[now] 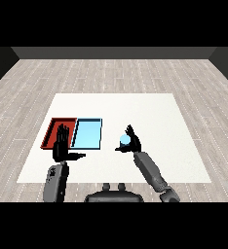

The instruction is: Pick the blue can and put it in the blue box

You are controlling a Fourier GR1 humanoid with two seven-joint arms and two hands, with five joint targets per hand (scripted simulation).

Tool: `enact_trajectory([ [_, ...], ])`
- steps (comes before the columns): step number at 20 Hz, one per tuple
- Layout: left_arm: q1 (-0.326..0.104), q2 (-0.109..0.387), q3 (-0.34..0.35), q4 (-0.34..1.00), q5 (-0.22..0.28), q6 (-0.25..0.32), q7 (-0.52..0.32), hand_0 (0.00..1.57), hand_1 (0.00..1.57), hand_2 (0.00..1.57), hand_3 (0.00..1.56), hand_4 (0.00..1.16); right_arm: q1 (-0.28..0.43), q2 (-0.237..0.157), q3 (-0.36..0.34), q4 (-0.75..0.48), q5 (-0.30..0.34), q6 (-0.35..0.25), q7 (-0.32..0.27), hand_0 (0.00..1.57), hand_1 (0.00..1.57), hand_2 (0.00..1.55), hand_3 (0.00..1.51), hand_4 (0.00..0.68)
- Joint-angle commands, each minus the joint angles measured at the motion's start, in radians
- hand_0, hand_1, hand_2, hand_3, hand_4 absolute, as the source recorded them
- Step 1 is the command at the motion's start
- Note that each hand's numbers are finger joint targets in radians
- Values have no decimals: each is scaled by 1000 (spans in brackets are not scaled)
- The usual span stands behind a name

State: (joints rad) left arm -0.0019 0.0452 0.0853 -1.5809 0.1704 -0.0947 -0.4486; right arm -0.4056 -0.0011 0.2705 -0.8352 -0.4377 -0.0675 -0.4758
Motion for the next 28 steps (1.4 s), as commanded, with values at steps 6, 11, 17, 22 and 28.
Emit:
enact_trajectory([
  [6, 45, -10, -19, -20, -1, -18, -18, 0, 0, 0, 0, 0, -59, -25, 8, 42, 42, -141, 63, 1530, 1530, 1486, 1452, 582],
  [11, -6, 16, 12, -26, 26, -20, 29, 0, 0, 0, 0, 0, -3, -8, 8, -18, 115, -172, 103, 1568, 1568, 1502, 1457, 677],
  [17, 18, -29, -37, -29, -23, 18, 4, 0, 0, 0, 0, 0, -36, -49, -21, -73, 118, -141, 124, 1540, 1540, 1475, 1424, 662],
  [22, -29, -11, -49, 49, -55, 10, 17, 0, 0, 0, 0, 0, 53, -21, 50, -266, 192, -224, 171, 1491, 1491, 1451, 1408, 652],
  [28, -48, -44, -187, 91, -79, 90, 50, 0, 0, 0, 0, 0, -73, -27, -10, -226, 202, -185, 169, 1502, 1502, 1457, 1405, 648],
])
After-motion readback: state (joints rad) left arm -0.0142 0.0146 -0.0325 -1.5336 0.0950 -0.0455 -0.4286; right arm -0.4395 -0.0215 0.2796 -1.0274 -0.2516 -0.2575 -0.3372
